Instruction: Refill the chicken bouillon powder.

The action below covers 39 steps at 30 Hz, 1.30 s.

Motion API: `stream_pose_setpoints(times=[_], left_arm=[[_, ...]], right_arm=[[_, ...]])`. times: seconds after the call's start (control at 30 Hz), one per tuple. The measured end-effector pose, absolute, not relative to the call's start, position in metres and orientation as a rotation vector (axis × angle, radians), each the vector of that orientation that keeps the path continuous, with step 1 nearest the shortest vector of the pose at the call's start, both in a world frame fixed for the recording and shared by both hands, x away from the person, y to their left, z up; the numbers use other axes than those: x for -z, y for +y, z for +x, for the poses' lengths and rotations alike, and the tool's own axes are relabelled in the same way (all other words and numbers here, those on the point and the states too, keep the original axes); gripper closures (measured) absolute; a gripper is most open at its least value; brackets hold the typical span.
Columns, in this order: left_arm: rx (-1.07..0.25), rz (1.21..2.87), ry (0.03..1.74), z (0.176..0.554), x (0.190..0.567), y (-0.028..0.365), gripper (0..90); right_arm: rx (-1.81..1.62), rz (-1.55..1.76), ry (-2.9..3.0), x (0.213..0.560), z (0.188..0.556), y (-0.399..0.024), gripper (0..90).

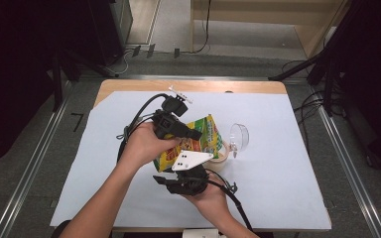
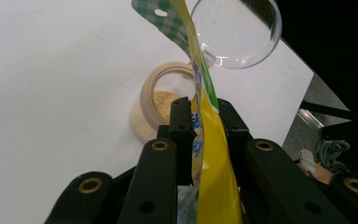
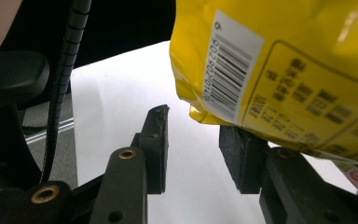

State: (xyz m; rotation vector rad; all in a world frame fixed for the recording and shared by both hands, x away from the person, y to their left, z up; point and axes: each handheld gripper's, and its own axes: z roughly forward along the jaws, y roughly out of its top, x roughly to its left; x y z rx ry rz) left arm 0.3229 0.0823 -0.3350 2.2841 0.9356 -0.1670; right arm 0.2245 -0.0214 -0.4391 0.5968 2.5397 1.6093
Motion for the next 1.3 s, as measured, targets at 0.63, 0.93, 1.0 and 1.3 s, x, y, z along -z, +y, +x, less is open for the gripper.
stream_pose_setpoints(times=[0.63, 0.93, 1.0, 1.3], left_arm=[[0.259, 2.3, 0.918, 0.327, 0.35, 0.082, 81.9], [0.261, 2.293, 0.913, 0.327, 0.353, 0.081, 80.8], [0.263, 2.291, 0.913, 0.328, 0.354, 0.081, 80.9], [0.267, 2.292, 0.904, 0.328, 0.354, 0.082, 82.5]], right_arm=[[-1.595, 0.568, 2.565, 0.455, 0.228, -0.023, 62.0], [-1.572, 0.574, 2.583, 0.46, 0.23, -0.023, 61.9], [-1.569, 0.572, 2.588, 0.462, 0.23, -0.023, 62.0], [-1.556, 0.558, 2.591, 0.467, 0.23, -0.022, 60.4]])
